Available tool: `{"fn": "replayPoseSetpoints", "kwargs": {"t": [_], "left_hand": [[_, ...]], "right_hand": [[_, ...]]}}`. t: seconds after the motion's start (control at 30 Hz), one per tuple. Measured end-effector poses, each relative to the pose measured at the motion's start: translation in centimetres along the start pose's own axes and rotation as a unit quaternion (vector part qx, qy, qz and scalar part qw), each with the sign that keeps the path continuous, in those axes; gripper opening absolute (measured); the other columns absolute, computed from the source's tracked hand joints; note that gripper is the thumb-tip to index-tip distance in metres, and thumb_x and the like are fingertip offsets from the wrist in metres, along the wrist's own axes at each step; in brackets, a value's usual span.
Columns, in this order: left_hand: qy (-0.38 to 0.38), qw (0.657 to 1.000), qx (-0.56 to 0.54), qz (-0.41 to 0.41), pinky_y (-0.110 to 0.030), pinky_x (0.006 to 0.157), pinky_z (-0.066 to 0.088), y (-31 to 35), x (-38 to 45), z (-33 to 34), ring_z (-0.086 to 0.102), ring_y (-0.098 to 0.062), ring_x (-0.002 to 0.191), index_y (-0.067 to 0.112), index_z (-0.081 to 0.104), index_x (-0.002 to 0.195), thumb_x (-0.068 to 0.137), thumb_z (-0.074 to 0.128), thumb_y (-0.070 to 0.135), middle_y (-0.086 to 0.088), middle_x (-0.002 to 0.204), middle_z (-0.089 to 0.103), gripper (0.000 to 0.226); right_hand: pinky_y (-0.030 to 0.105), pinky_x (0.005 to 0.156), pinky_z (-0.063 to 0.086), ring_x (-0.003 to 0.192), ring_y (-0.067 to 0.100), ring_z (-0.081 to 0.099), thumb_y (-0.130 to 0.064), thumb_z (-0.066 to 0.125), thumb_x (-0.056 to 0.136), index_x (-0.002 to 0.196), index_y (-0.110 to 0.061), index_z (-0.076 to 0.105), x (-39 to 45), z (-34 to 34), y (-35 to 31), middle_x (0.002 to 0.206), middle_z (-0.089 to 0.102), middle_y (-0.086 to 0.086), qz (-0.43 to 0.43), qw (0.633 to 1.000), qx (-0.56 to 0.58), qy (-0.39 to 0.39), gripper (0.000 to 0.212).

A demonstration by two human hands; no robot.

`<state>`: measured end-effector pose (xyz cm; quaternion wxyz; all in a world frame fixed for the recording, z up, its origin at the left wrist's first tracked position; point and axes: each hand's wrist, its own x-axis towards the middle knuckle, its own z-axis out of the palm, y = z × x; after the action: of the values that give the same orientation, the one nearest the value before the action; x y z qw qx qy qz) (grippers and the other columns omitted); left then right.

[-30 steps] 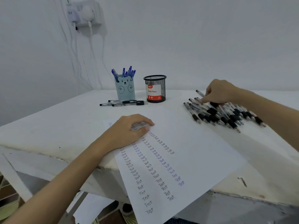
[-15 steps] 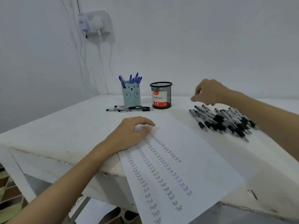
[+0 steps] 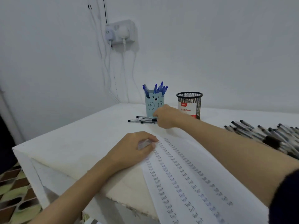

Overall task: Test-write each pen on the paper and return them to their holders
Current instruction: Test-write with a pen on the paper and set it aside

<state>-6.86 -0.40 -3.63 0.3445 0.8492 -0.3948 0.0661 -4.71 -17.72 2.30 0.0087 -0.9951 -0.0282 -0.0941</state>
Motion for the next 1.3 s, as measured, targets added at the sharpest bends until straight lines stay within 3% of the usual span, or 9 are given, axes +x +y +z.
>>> {"fn": "replayPoseSetpoints", "kwargs": {"t": [0.1, 0.3, 0.53, 0.7, 0.9, 1.0, 1.07, 1.2, 1.3], "left_hand": [[0.002, 1.0, -0.013, 0.0, -0.023, 0.097, 0.044, -0.2, 0.1, 0.0, 0.057, 0.008, 0.103, 0.031, 0.068, 0.106, 0.083, 0.056, 0.042, 0.02, 0.109, 0.066, 0.028], [-0.002, 1.0, -0.008, 0.0, -0.027, 0.095, 0.045, -0.7, 0.2, -0.1, 0.057, 0.006, 0.104, 0.036, 0.067, 0.104, 0.081, 0.053, 0.046, 0.021, 0.108, 0.065, 0.028], [-0.006, 1.0, -0.015, -0.007, -0.031, 0.099, 0.043, -0.7, 0.2, -0.2, 0.055, 0.007, 0.106, 0.035, 0.067, 0.103, 0.081, 0.054, 0.048, 0.023, 0.11, 0.064, 0.028], [-0.035, 0.999, 0.036, 0.009, -0.024, 0.103, 0.036, 0.4, -0.2, -0.6, 0.045, 0.008, 0.115, 0.039, 0.06, 0.114, 0.07, 0.044, 0.073, 0.027, 0.123, 0.055, 0.057], [-0.086, 0.995, 0.056, 0.002, -0.026, 0.106, 0.035, 0.9, -0.7, -0.7, 0.044, 0.009, 0.119, 0.049, 0.055, 0.119, 0.066, 0.044, 0.08, 0.031, 0.128, 0.051, 0.063], [-0.069, 0.995, 0.065, -0.017, -0.027, 0.106, 0.036, 0.6, -0.5, -0.6, 0.046, 0.004, 0.12, 0.047, 0.056, 0.12, 0.066, 0.042, 0.08, 0.029, 0.129, 0.052, 0.065], [-0.061, 0.995, 0.068, -0.027, -0.028, 0.105, 0.035, 0.8, -0.6, -0.6, 0.046, 0.001, 0.121, 0.043, 0.056, 0.121, 0.067, 0.042, 0.078, 0.026, 0.131, 0.051, 0.066], [-0.059, 0.996, 0.05, -0.046, -0.03, 0.107, 0.034, 0.8, -0.6, -0.6, 0.046, -0.003, 0.122, 0.042, 0.057, 0.12, 0.066, 0.045, 0.077, 0.022, 0.133, 0.051, 0.066], [-0.057, 0.996, 0.043, -0.048, -0.03, 0.107, 0.034, 0.8, -0.6, -0.5, 0.045, -0.002, 0.123, 0.043, 0.057, 0.118, 0.064, 0.045, 0.077, 0.022, 0.132, 0.051, 0.065]], "right_hand": [[0.031, 0.075, 0.046, 0.087, 0.026, 0.05, -0.006, 0.044, 0.09, 0.117, -0.005, 0.056, 1.2, 1.3, -0.7, 0.116, 0.053, 0.015, 0.0, 0.999, -0.027, 0.028, 0.029], [0.031, 0.087, 0.046, 0.105, 0.027, 0.051, 0.002, 0.053, 0.087, 0.114, -0.002, 0.056, 2.0, 2.4, -1.0, 0.118, 0.052, 0.015, -0.015, 0.995, 0.001, 0.099, 0.028], [0.028, 0.068, 0.042, 0.085, 0.022, 0.048, 0.001, 0.05, 0.084, 0.092, -0.006, 0.049, 1.5, 0.4, -0.6, 0.093, 0.052, 0.01, -0.018, 0.999, 0.008, 0.043, 0.011], [0.022, 0.05, 0.032, 0.067, 0.02, 0.043, -0.009, 0.055, 0.084, 0.075, -0.016, 0.038, -1.6, -2.9, 1.1, 0.078, 0.047, 0.004, 0.037, 0.988, 0.147, 0.043, 0.021], [0.03, 0.062, 0.052, 0.064, 0.028, 0.058, 0.003, 0.044, 0.08, 0.071, -0.008, 0.048, -7.3, -5.7, 3.0, 0.057, 0.059, 0.013, 0.135, 0.858, 0.493, 0.056, 0.015], [0.027, 0.058, 0.049, 0.048, 0.022, 0.046, 0.001, 0.038, 0.082, 0.07, -0.009, 0.042, -9.5, -5.9, 2.9, 0.05, 0.044, 0.007, 0.178, 0.755, 0.629, 0.057, 0.017], [0.022, 0.048, 0.036, 0.043, 0.015, 0.03, -0.012, 0.045, 0.085, 0.065, -0.013, 0.039, -11.2, -5.9, 2.8, 0.055, 0.03, 0.001, 0.185, 0.704, 0.684, 0.036, 0.021], [0.029, 0.054, 0.022, 0.051, 0.017, 0.02, -0.08, 0.044, 0.071, 0.054, -0.016, 0.024, -13.1, -6.3, 3.0, 0.055, 0.021, 0.0, 0.169, 0.671, 0.721, -0.019, 0.069], [0.03, 0.055, 0.02, 0.055, 0.019, 0.013, -0.082, 0.042, 0.068, 0.05, -0.016, 0.014, -13.8, -6.4, 2.9, 0.051, 0.012, 0.0, 0.166, 0.642, 0.748, 0.001, 0.074]]}}
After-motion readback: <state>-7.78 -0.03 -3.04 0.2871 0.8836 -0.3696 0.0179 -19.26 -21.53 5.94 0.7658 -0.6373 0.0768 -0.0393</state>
